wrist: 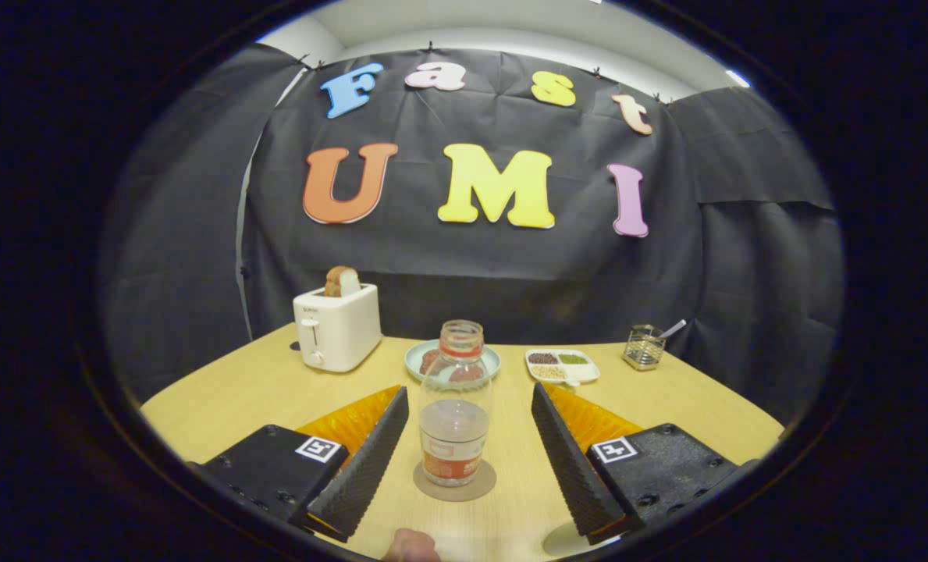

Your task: Take the bottle from table, then pour the juice into the cup, finally place the bottle on the coaster

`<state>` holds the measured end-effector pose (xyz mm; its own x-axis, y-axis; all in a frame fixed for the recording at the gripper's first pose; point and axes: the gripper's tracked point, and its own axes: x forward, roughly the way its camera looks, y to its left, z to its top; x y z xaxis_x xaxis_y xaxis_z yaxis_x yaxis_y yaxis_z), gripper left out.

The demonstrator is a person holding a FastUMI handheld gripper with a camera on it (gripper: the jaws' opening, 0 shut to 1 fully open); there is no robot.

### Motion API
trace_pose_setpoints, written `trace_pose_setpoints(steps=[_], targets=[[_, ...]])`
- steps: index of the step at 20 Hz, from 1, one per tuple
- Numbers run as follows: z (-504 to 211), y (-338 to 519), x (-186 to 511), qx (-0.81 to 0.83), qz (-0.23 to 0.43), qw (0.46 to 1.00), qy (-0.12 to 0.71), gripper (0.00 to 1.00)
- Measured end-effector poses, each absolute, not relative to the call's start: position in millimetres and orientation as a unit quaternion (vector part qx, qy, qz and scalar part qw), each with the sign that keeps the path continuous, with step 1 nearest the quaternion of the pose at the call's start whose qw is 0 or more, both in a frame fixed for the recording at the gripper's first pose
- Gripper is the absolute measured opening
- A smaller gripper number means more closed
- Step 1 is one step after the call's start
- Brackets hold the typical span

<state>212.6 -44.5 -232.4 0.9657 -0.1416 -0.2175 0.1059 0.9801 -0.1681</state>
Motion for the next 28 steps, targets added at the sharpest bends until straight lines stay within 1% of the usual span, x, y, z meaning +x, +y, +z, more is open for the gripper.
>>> trace_pose_setpoints(steps=[4,9,13,20,25,28], targets=[[-169,-24,173,-0.071,-0.047,0.992,0.098,1.00],[-75,8,112,-0.067,-0.028,0.996,0.050,1.00],[-25,17,66,-0.061,-0.026,0.998,0.016,1.00],[6,18,-2,-0.050,-0.027,0.998,-0.005,1.00],[0,21,-27,-0.033,-0.013,0.999,0.003,1.00],[5,28,-41,-0.038,-0.001,0.999,-0.006,1.00]])
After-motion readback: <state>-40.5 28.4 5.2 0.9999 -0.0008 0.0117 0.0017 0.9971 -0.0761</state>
